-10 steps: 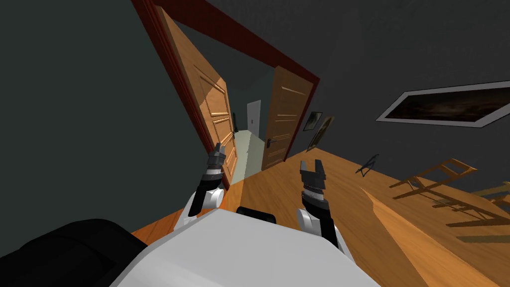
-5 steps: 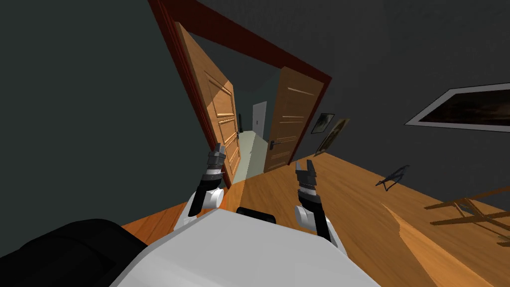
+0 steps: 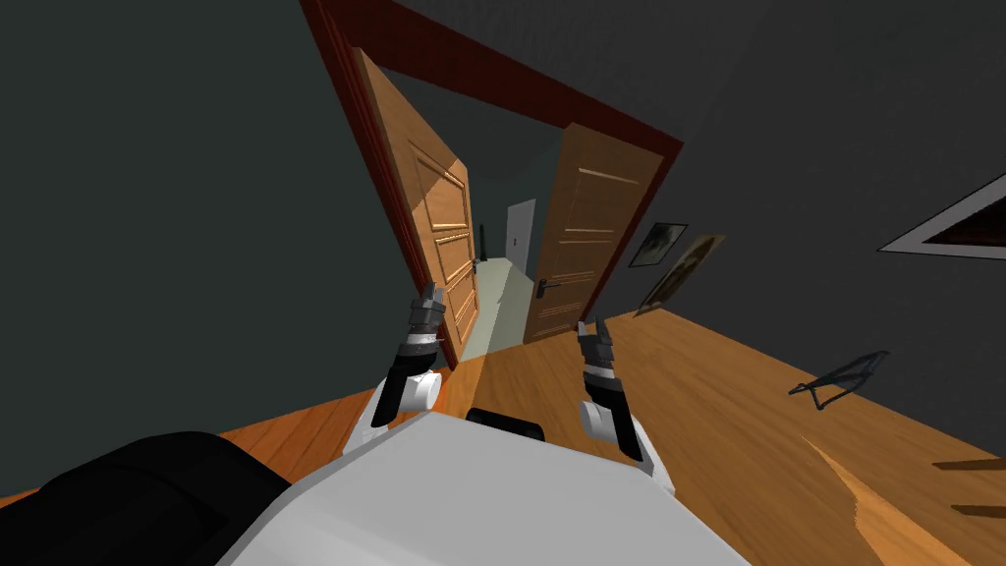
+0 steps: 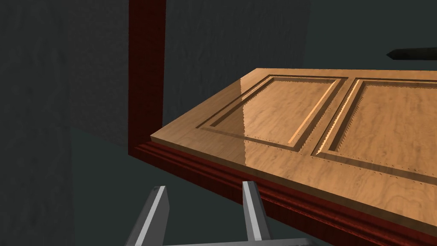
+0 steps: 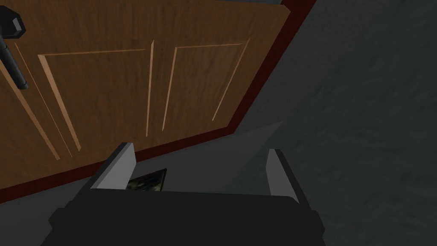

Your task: Push the door open

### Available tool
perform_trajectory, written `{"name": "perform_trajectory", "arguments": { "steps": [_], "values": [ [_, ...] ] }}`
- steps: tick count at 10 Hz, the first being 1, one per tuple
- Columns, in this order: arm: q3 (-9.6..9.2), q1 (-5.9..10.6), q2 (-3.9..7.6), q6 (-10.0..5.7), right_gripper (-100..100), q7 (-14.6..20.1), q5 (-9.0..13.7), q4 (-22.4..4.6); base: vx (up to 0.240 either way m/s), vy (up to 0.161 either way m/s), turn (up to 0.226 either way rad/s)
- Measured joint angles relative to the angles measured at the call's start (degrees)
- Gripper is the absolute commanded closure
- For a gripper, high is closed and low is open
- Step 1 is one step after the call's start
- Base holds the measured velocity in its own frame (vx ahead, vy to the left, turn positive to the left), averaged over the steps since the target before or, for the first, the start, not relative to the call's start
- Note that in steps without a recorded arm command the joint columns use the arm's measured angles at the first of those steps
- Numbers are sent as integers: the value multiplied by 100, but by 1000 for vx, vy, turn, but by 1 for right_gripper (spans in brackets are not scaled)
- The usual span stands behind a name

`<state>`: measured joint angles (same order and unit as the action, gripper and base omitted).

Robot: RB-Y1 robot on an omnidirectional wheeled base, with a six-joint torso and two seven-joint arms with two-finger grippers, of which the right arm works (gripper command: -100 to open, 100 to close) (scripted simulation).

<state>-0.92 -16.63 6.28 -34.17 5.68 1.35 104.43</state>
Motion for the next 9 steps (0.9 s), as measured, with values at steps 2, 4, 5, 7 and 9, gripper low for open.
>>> {"name": "perform_trajectory", "arguments": {
  "steps": [2,4,5,7,9],
  "values": [
    [41,216,154,3,-100,75,75,-416,60,-126,207],
    [46,360,234,85,-100,108,117,-656,35,-84,101],
    [54,423,282,86,-100,126,140,-802,27,-50,79],
    [70,563,353,76,-100,158,176,-1080,33,-72,159],
    [90,722,442,78,-100,202,222,-1386,26,-76,102]
  ]
}}
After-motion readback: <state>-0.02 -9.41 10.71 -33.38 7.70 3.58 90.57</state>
